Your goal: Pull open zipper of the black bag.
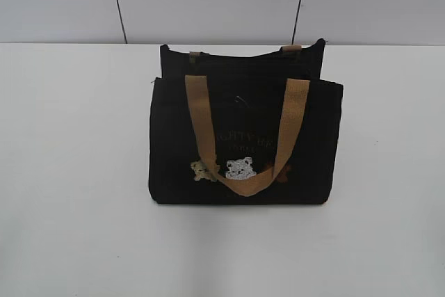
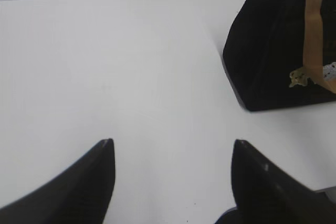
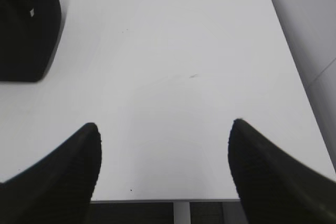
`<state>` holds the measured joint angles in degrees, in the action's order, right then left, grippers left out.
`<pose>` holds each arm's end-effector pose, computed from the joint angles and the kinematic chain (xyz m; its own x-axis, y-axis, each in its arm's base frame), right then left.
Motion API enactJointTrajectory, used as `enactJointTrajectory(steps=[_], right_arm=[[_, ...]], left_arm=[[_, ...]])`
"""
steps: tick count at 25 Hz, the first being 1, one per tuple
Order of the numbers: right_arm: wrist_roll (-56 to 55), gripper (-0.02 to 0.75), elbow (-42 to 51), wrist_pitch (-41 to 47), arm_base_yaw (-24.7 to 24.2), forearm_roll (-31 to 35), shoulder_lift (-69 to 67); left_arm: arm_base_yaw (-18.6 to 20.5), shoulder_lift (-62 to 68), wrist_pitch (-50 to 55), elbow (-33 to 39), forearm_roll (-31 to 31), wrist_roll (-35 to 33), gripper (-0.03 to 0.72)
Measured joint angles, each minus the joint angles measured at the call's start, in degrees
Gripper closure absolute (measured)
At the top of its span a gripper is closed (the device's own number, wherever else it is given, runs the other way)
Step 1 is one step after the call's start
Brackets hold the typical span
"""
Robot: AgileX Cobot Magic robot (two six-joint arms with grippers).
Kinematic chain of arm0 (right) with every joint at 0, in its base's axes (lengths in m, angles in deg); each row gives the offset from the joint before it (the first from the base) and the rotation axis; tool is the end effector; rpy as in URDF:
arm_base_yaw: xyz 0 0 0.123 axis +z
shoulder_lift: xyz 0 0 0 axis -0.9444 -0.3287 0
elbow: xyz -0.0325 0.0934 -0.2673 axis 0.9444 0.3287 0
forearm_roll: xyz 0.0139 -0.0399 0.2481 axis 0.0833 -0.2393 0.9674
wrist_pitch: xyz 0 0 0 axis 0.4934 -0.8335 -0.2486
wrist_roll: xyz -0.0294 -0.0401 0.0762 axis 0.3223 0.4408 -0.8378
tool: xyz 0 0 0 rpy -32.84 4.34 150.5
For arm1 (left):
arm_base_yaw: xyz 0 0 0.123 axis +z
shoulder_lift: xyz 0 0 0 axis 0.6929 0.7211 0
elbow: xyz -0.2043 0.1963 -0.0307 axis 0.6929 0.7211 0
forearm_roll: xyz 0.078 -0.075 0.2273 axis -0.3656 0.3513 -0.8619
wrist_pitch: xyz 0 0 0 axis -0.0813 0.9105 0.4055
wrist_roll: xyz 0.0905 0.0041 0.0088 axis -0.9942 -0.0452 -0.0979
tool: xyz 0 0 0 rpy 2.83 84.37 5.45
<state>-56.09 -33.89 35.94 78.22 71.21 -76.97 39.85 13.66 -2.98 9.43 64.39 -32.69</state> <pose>-0.0033 -0.0114 0.2652 -0.5054 -0.1069 -0.8563 -0.0467 0.9942 -0.0966 -0.0134 -0.0148 0.2895 -0.3994 0.0878 -0.9125 0.2492 0.9683 -0.0159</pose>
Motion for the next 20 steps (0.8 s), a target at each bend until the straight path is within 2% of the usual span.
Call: enactJointTrajectory(steps=[8,20], right_arm=[[0.00,0.167,0.00,-0.11,-8.07,0.05,0.00],[0.00,0.167,0.00,-0.11,-8.60,0.05,0.00]], left_arm=[[0.20,0.00,-0.06,0.00,0.00,0.00,0.169],[0.20,0.00,-0.06,0.00,0.00,0.00,0.169]])
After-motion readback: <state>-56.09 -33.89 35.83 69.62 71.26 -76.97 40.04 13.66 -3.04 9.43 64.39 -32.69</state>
